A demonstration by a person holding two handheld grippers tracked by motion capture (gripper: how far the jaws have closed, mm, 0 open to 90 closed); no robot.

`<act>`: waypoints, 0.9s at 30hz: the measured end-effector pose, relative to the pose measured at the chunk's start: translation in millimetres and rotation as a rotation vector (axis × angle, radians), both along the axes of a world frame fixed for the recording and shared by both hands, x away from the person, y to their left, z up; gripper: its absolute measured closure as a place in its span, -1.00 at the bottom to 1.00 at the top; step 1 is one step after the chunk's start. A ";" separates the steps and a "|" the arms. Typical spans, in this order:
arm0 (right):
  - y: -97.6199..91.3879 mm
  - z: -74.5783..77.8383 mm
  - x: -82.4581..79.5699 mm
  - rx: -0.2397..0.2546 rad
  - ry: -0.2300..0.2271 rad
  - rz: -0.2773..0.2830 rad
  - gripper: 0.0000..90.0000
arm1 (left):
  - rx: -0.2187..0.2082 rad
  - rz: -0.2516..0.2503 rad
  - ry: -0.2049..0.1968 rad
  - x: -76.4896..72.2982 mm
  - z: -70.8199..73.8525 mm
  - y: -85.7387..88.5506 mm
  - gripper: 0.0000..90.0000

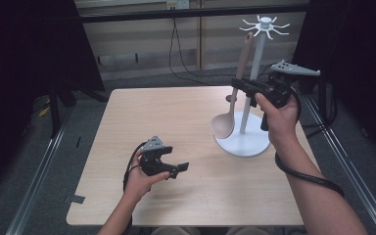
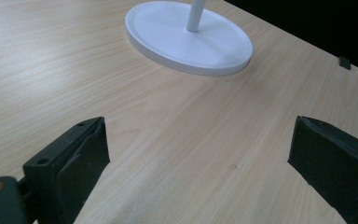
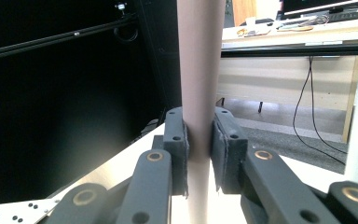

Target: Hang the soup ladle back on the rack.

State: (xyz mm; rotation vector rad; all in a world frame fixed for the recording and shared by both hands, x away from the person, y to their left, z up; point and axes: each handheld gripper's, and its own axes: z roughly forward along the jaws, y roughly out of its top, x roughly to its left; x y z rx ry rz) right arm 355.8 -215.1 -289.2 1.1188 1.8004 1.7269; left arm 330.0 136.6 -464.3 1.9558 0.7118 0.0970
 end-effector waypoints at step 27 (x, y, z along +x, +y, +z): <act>-14.8 -5.5 1.3 0.015 -0.010 -0.050 0.69 | 0.002 -0.005 0.001 -0.1 0.1 0.0 -0.90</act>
